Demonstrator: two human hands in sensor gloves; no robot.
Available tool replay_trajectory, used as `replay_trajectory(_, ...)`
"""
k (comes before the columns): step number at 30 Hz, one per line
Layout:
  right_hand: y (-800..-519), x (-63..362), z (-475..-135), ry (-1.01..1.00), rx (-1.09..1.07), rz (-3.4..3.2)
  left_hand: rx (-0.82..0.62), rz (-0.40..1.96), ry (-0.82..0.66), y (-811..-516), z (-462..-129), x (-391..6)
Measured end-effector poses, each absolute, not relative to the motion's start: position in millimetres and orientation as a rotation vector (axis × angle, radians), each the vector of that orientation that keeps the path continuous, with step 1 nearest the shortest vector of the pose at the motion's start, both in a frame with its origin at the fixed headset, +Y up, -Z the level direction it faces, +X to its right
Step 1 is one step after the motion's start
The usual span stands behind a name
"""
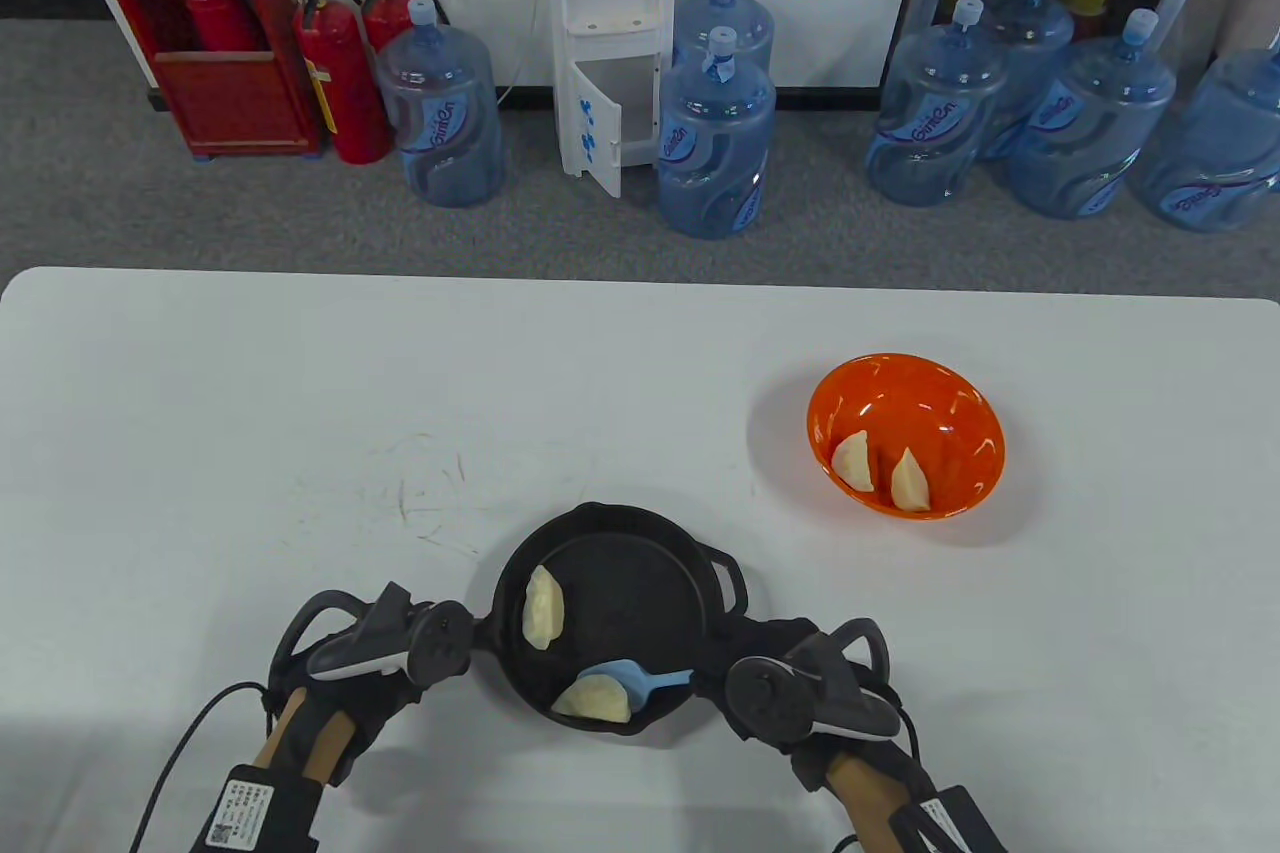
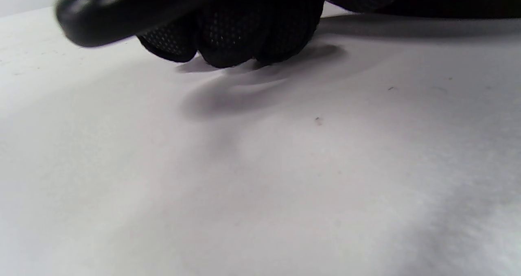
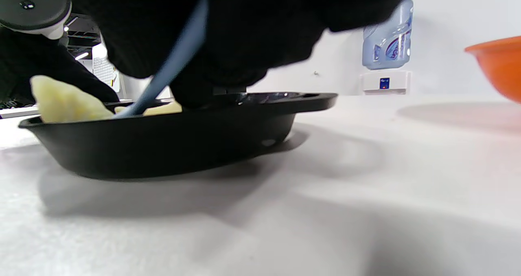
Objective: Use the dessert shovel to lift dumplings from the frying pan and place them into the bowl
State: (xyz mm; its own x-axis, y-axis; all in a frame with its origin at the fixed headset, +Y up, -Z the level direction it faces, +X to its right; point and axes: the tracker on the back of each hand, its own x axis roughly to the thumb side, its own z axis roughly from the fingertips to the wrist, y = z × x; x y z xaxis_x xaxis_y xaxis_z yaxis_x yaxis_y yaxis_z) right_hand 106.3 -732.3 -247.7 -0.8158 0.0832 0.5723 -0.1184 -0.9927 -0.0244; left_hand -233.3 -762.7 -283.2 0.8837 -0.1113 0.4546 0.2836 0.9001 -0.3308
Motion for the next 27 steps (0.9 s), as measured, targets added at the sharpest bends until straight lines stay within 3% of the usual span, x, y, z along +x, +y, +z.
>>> replay_trajectory(19,-736,118,-258,0.058,0.777,2.762,-0.402,-0.211,-0.442,-763,-283,-233)
replay_trajectory(27,-730,128,-261,0.025,0.670,2.699,-0.403,-0.212,-0.443,-763,-283,-234)
